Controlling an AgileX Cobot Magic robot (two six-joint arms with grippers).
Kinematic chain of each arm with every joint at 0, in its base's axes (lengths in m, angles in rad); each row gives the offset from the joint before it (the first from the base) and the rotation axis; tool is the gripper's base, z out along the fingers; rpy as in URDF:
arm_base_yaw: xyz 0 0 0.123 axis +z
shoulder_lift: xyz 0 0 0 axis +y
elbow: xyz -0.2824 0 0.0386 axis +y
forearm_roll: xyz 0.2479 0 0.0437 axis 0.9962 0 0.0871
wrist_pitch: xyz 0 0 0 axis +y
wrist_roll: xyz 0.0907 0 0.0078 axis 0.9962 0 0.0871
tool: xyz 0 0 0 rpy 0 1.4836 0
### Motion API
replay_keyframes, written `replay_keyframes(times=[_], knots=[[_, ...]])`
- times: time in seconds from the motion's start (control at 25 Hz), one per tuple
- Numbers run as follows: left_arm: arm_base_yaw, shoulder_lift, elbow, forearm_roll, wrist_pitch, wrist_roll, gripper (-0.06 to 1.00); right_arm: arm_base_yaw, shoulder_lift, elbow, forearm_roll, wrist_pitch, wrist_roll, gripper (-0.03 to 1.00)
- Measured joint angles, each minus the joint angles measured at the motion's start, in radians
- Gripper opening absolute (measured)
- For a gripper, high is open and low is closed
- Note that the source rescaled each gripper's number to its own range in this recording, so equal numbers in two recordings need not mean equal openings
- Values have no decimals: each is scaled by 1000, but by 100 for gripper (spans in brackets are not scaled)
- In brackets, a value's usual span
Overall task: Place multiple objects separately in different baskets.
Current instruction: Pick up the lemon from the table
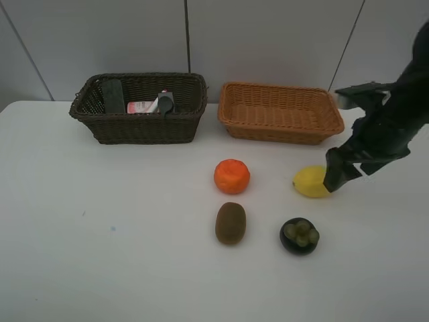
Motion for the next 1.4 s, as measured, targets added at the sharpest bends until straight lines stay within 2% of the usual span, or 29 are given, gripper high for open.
replay_keyframes(times=[0.2, 0.4, 1.0, 1.24, 1.4], knots=[[0, 0, 0, 0, 0, 0, 92, 83, 45, 0, -86, -71, -128, 100], [0, 0, 0, 0, 0, 0, 92, 93, 75, 0, -112, -131, -214, 100], [0, 0, 0, 0, 0, 0, 92, 92, 225, -4, -184, -287, -252, 100], [0, 0, 0, 0, 0, 0, 92, 92, 267, -4, -192, -309, -259, 100], [0, 0, 0, 0, 0, 0, 92, 92, 269, -4, -201, -366, -263, 100]])
